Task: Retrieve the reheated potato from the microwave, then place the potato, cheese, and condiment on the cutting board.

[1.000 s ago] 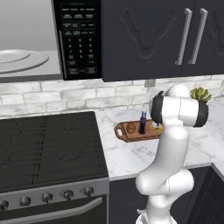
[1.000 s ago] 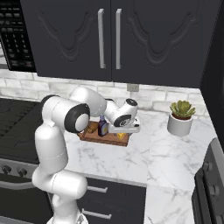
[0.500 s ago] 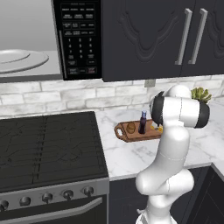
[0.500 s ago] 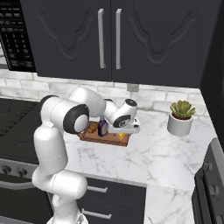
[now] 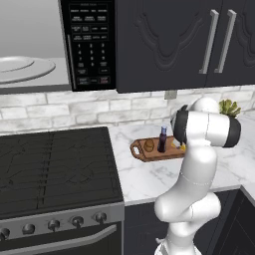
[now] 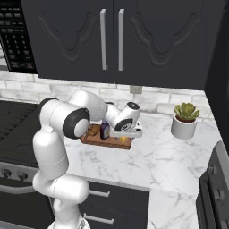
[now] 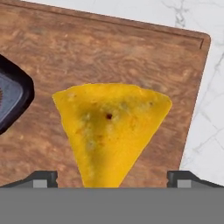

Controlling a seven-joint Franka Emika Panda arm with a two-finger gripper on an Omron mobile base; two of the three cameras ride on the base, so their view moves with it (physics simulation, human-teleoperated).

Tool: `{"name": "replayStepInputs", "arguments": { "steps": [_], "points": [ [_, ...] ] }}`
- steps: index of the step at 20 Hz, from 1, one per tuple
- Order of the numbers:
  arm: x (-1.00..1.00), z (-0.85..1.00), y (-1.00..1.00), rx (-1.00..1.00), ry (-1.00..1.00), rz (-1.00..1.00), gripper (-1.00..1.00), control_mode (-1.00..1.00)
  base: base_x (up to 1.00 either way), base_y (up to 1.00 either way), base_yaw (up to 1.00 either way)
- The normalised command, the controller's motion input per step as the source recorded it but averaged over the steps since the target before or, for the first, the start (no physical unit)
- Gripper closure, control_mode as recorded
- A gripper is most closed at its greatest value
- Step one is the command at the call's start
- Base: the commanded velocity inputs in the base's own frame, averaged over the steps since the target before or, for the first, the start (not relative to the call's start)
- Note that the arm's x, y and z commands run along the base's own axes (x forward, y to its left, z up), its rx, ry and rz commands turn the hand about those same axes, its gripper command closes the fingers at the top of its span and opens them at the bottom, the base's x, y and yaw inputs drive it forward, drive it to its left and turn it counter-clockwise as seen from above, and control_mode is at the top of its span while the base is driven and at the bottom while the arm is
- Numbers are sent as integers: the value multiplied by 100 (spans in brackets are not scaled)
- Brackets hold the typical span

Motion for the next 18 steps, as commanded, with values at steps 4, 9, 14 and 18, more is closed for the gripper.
{"name": "replayStepInputs", "arguments": {
  "steps": [4, 9, 14, 18],
  "points": [
    [-10, 10, -1, 0, 0, 0, -100, -100, 0, 0, 0],
    [-29, 14, -10, 0, 0, 0, -100, -100, 0, 0, 0],
    [-42, 27, -9, 0, 0, 0, -100, -100, 0, 0, 0],
    [-47, 35, -1, 0, 0, 0, -100, -100, 0, 0, 0]
  ]
}}
